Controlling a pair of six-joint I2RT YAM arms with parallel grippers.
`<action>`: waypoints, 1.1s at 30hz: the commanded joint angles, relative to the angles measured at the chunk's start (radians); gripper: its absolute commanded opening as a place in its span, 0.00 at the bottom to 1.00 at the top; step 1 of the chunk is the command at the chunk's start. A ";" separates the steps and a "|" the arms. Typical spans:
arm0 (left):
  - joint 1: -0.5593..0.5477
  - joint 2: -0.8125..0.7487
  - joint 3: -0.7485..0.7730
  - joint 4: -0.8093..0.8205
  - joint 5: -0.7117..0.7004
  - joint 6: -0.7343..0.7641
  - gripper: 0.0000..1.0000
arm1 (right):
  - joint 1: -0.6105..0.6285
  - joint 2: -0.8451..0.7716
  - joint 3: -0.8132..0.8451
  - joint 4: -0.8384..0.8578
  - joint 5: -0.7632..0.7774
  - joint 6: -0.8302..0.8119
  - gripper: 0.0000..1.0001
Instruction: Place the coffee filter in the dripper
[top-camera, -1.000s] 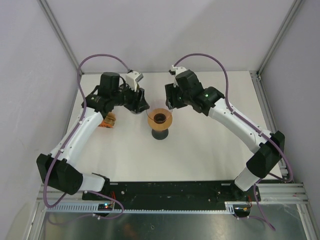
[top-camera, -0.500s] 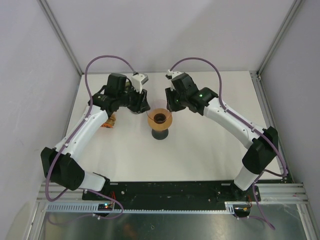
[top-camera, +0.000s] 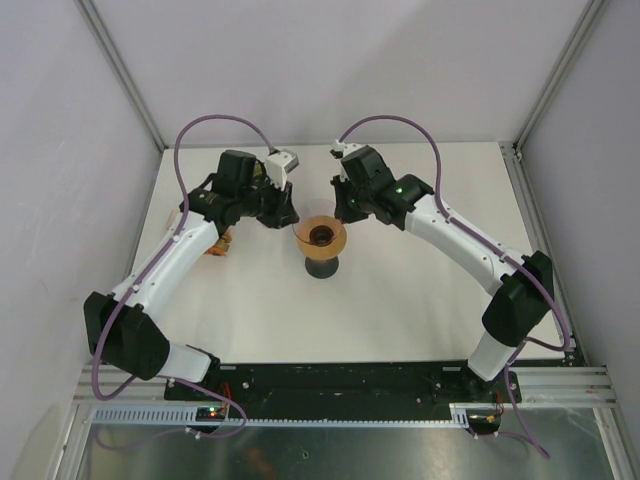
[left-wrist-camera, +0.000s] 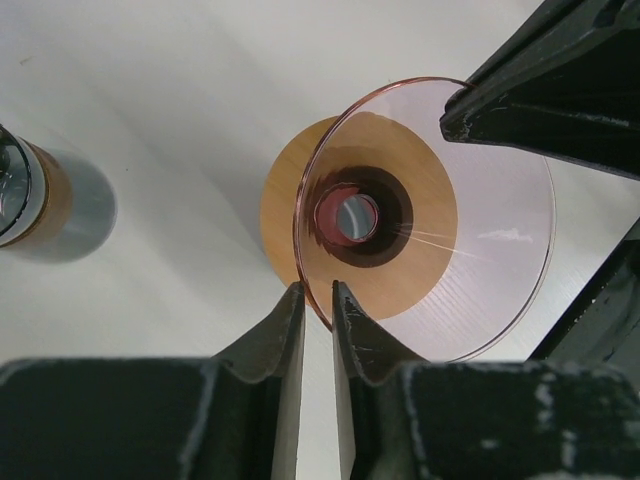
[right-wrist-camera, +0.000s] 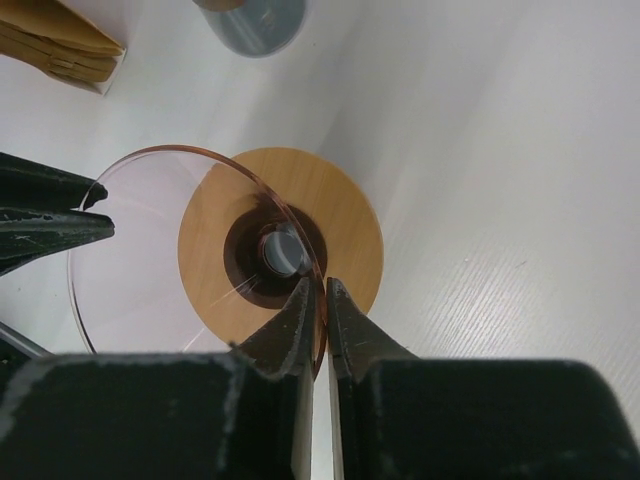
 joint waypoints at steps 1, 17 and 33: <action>-0.008 0.005 -0.022 -0.006 -0.003 0.004 0.16 | 0.008 0.025 0.031 -0.033 0.021 -0.022 0.02; -0.013 0.079 0.012 -0.039 0.038 0.011 0.00 | -0.071 0.123 -0.008 -0.061 -0.221 -0.024 0.00; -0.013 0.154 -0.042 -0.052 0.025 0.061 0.00 | -0.095 0.170 -0.100 0.014 -0.242 -0.040 0.00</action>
